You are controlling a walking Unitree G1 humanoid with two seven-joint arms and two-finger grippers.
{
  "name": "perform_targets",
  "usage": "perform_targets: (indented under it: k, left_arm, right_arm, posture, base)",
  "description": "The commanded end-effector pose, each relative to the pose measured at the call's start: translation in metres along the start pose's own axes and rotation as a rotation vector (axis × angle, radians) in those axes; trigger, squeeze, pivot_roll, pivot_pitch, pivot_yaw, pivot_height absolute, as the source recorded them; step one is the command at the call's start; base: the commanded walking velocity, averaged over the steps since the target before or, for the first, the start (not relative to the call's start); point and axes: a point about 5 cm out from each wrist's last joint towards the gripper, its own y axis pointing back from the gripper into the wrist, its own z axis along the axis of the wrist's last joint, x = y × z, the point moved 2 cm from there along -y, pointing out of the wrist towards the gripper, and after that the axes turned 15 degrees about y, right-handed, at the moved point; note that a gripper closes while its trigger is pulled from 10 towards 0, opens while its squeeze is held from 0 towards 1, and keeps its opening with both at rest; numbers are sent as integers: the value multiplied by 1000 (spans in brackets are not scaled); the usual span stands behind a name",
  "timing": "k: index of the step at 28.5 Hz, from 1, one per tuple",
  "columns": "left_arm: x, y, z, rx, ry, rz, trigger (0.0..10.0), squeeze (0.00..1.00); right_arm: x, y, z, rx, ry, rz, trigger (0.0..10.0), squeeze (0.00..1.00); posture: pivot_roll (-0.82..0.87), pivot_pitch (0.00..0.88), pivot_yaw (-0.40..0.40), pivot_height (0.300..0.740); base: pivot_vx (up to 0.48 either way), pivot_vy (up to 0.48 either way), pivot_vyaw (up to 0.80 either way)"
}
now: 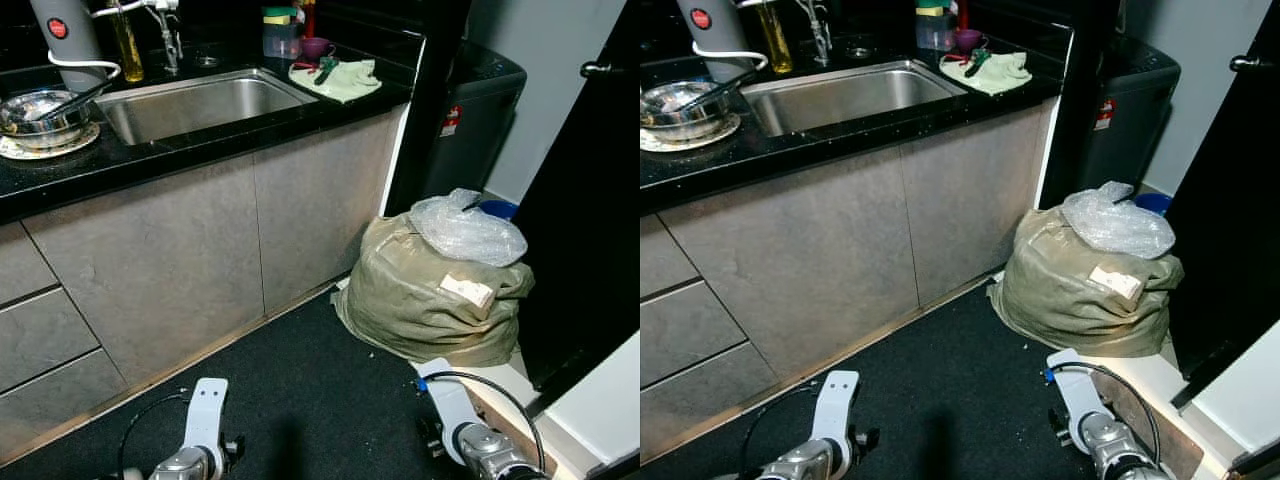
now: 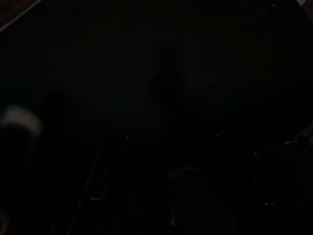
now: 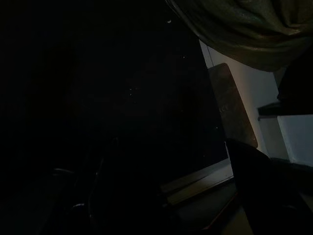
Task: Kitchen organization
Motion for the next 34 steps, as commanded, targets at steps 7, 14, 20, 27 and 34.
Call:
perform_targets:
  k: [7,14,20,27,34]
  left_arm:
    - [1,0,1,-5,-11,4,10000,0]
    - [3,0,2,-6,-11,8,10000,0]
    - [4,1,2,-8,-11,11,10000,0]
    - [6,1,3,-23,4,23,10000,0]
    - [7,1,6,-49,9,30,10000,0]
  right_arm:
    - [0,0,2,-15,-8,2,10000,0]
    - [0,0,3,-19,-10,3,10000,0]
    - [1,0,4,-22,-15,3,10000,0]
    - [2,-1,5,-22,-10,10,10000,0]
    - [3,-1,6,-34,-26,2,10000,0]
  posture:
    - [-88,0,-45,732]
    - [-92,0,-42,732]
    - [-98,0,-50,732]
    - [-79,0,-73,732]
    - [-76,0,-51,732]
  base:
    - [0,0,0]
    - [0,0,0]
    - [0,0,0]
    - [0,0,0]
    - [0,0,0]
